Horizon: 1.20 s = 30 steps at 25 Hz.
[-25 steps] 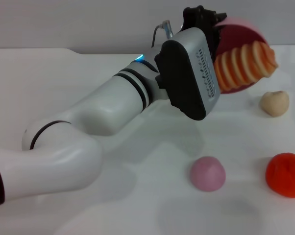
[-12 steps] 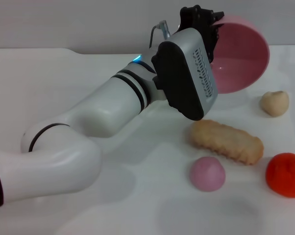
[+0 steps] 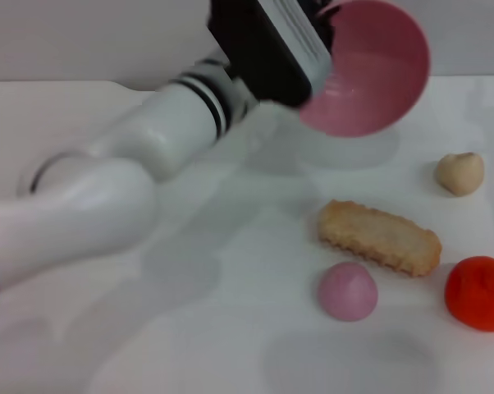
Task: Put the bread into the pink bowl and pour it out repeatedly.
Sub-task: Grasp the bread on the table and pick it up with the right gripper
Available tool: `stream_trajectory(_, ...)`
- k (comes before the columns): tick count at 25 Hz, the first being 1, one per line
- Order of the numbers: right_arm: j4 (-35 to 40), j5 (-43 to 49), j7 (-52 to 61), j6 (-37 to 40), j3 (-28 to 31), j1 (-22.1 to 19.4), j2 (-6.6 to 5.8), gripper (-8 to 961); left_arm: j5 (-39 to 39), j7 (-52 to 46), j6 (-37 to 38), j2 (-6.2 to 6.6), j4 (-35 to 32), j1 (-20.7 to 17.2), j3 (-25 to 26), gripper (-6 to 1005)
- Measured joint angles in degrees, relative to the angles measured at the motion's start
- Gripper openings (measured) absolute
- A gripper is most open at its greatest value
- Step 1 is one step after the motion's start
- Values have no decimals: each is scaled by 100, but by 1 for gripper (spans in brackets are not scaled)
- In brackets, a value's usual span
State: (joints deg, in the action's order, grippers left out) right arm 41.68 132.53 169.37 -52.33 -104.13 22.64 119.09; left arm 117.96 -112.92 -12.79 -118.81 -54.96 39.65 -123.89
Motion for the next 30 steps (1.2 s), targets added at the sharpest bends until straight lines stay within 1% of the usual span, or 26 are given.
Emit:
stream_trajectory(3, -5, 0, 0, 6, -2, 1, 0, 463, -180, -188, 989, 17, -18, 111, 656, 47)
stream_trajectory(5, -7, 0, 0, 15, -2, 3, 0, 463, -305, -244, 1827, 22, -21, 216, 1196, 47)
stream_trajectory(6, -7, 0, 0, 29, -2, 3, 0, 463, -366, -268, 2318, 26, -16, 283, 1569, 48)
stream_trajectory(8, -9, 0, 0, 102, -1, 4, 0, 463, -420, -323, 2976, 39, 25, 377, 2081, 48)
stream_trajectory(11, -37, 0, 0, 286, 13, 45, -13, 463, -409, -449, 4245, 73, 219, 581, 3125, 49)
stream_trajectory(13, -109, 0, -1, 373, 17, 109, -26, 463, -387, -466, 4741, 84, 331, 655, 3607, 50)
stream_trajectory(14, -153, 0, 0, 391, 18, 139, -33, 463, -361, -473, 5103, 103, 395, 678, 4027, 50)
stream_trajectory(15, -195, 0, 0, 396, 14, 172, -39, 463, -340, -489, 5209, 110, 400, 677, 4140, 51)
stream_trajectory(17, -279, 11, -1, 420, 10, 242, -50, 463, -183, -613, 5600, 143, 406, 664, 4539, 51)
stream_trajectory(19, -339, 39, -1, 527, 11, 325, -66, 463, 139, -887, 5977, 188, 407, 655, 4928, 52)
stream_trajectory(22, -358, 55, -1, 823, 45, 443, -114, 463, 600, -1282, 6444, 288, 404, 628, 5300, 53)
stream_trajectory(25, -384, 57, -1, 1263, 64, 614, -195, 463, 797, -1583, 6876, 391, 377, 521, 5523, 54)
stream_trajectory(27, -385, 58, -1, 1593, 69, 739, -260, 463, 809, -1660, 7110, 429, 350, 409, 5653, 55)
stream_trajectory(29, -307, 60, -1, 2077, 87, 870, -351, 463, 819, -1719, 7325, 465, 343, 323, 5786, 55)
stream_trajectory(30, -232, 61, -1, 2437, 109, 933, -396, 463, 828, -1749, 7429, 486, 343, 278, 5828, 56)
